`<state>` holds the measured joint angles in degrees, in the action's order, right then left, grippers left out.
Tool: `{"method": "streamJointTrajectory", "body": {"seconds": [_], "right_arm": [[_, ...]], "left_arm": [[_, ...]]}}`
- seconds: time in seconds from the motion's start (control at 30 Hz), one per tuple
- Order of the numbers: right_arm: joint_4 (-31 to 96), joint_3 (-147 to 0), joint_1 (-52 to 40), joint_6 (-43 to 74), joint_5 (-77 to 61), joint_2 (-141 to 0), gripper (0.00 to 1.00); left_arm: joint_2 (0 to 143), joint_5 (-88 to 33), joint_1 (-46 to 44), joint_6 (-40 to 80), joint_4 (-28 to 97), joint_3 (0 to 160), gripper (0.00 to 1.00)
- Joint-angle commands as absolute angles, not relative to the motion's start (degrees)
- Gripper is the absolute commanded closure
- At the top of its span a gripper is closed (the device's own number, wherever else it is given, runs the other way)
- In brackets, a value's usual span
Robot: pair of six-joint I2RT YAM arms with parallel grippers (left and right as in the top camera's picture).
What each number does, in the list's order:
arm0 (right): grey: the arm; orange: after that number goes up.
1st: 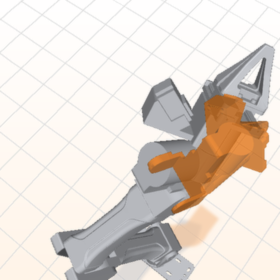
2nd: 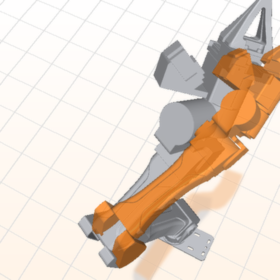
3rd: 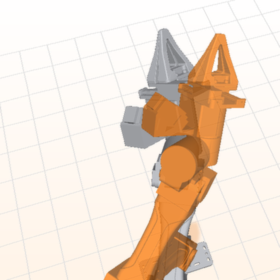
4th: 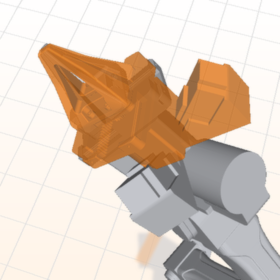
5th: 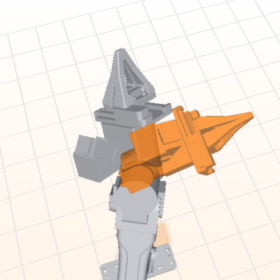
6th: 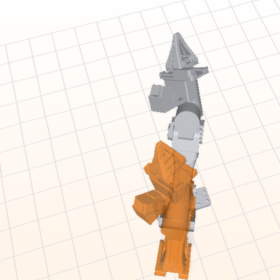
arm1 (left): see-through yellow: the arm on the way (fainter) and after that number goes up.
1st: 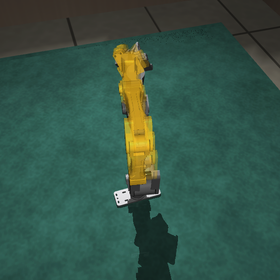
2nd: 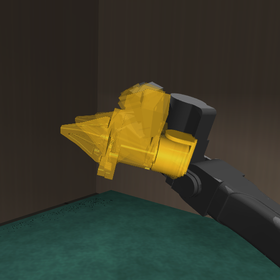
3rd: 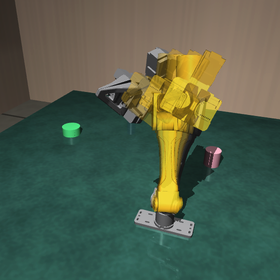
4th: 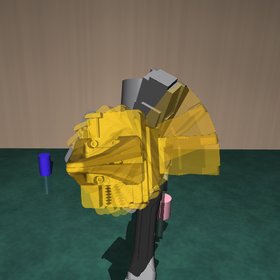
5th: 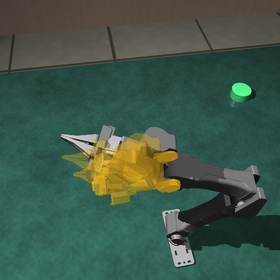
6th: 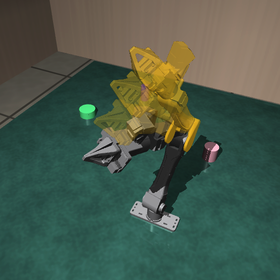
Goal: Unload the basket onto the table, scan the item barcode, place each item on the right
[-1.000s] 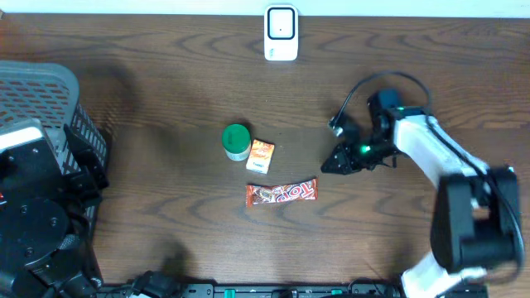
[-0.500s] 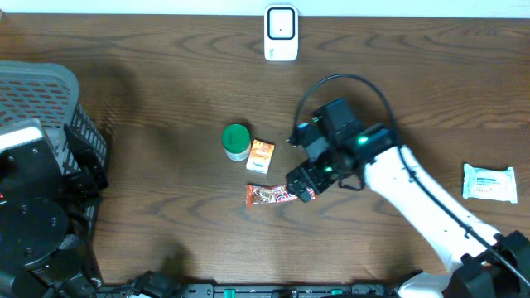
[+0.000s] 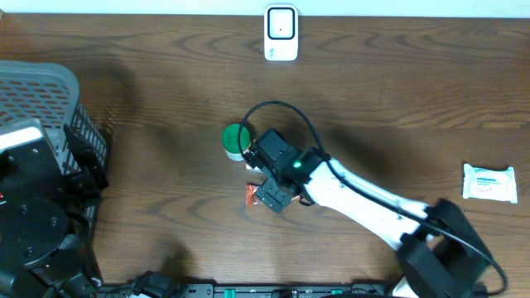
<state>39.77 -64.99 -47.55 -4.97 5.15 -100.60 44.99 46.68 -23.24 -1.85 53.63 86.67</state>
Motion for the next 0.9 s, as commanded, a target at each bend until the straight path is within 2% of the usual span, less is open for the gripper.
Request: {"method": "streamJointTrajectory", "body": {"seconds": [0.0, 0.23, 0.33, 0.37, 0.4, 0.47, 0.53, 0.6, 0.63, 0.87], "right_arm": [[38.9, -65.4, -49.3, -5.4, 5.5, -103.9, 0.04], [34.8, -65.4, -52.6, -6.5, 5.4, -106.3, 0.02], [34.6, -65.4, -52.8, -6.6, 2.7, -107.4, 0.07], [34.6, -65.4, -52.8, -6.5, 1.8, -108.1, 0.12], [34.6, -65.4, -52.9, -6.5, 1.3, -108.6, 0.21], [34.6, -65.4, -52.9, -5.9, 0.9, -109.9, 0.43], [34.5, -65.4, -52.9, -5.6, 0.8, -110.8, 0.72], [33.8, -65.4, -52.9, -4.8, 0.8, -111.3, 0.93], [33.3, -65.5, -52.9, -4.1, 0.7, -111.3, 0.99], [34.7, -73.3, -51.1, -0.1, -6.0, -107.3, 0.99]], "left_arm": [[45.1, 47.2, -23.0, -1.6, 53.6, 86.5, 0.16], [45.1, 47.2, -23.0, -1.6, 53.6, 86.5, 0.16], [45.1, 47.2, -23.0, -1.6, 53.6, 86.5, 0.16], [45.1, 47.2, -23.0, -1.6, 53.6, 86.5, 0.16], [45.1, 47.2, -23.0, -1.6, 53.6, 86.5, 0.16], [45.1, 47.2, -23.0, -1.6, 53.6, 86.5, 0.16], [45.1, 47.2, -23.0, -1.6, 53.6, 86.5, 0.16], [45.1, 47.2, -23.0, -1.6, 53.6, 86.5, 0.16], [45.1, 47.2, -23.0, -1.6, 53.6, 86.5, 0.16], [45.1, 47.2, -23.0, -1.6, 53.6, 86.5, 0.16]]}}
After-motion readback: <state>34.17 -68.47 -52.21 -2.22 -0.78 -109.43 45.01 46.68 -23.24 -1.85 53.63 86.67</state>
